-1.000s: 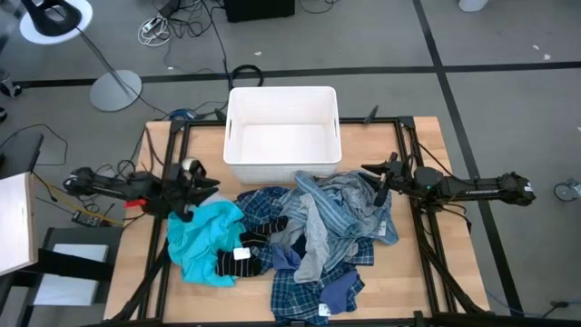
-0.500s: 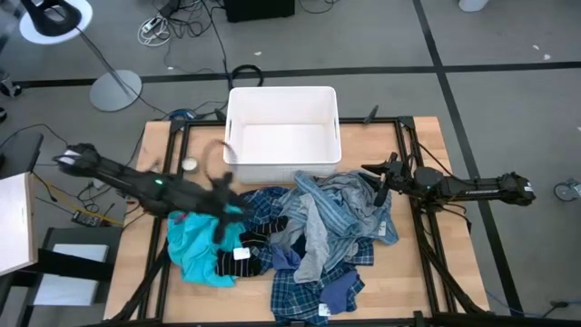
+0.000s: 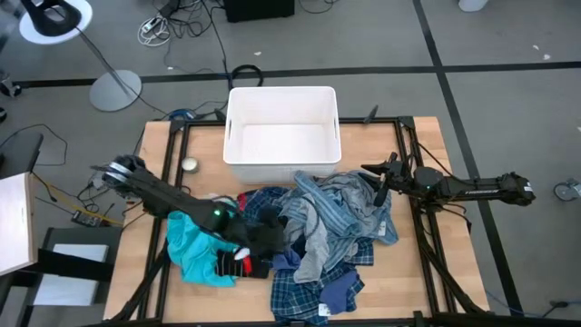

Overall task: Sort clothes
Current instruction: Put the left purple sock into the white bin

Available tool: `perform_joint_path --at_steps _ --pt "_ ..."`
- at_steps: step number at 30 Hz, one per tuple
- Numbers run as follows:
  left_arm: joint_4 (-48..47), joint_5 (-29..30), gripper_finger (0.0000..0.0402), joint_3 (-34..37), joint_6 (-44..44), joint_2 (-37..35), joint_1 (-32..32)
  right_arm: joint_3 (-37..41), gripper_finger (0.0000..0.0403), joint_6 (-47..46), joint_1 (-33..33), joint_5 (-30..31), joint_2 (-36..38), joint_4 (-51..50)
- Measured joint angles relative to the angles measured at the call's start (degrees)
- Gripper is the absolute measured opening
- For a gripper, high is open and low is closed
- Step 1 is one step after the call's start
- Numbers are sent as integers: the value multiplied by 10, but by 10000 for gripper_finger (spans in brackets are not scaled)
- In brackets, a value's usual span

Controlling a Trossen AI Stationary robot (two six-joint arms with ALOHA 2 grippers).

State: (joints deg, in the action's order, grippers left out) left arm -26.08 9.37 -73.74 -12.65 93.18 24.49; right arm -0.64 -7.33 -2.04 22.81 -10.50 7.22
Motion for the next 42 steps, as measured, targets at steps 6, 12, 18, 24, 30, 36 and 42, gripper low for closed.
perform_joint_path --at_steps 6,12,18,24,30,36,42 --pt "-10 -15 115 -10 4 49 0 0 142 0 0 0 0 0" --pt "-11 -36 115 -10 20 83 0 0 142 0 0 0 0 0" --pt "-13 -38 75 -10 -12 102 -2 0 142 0 0 0 0 0" --pt "-37 -26 6 -27 -28 82 -10 0 142 0 0 0 0 0" --pt "-163 44 2 -159 7 47 -41 0 142 0 0 0 0 1" --pt "-253 129 1 -341 47 45 -123 0 142 0 0 0 0 1" --pt "-243 146 1 -437 34 46 -245 0 142 0 0 0 0 2"
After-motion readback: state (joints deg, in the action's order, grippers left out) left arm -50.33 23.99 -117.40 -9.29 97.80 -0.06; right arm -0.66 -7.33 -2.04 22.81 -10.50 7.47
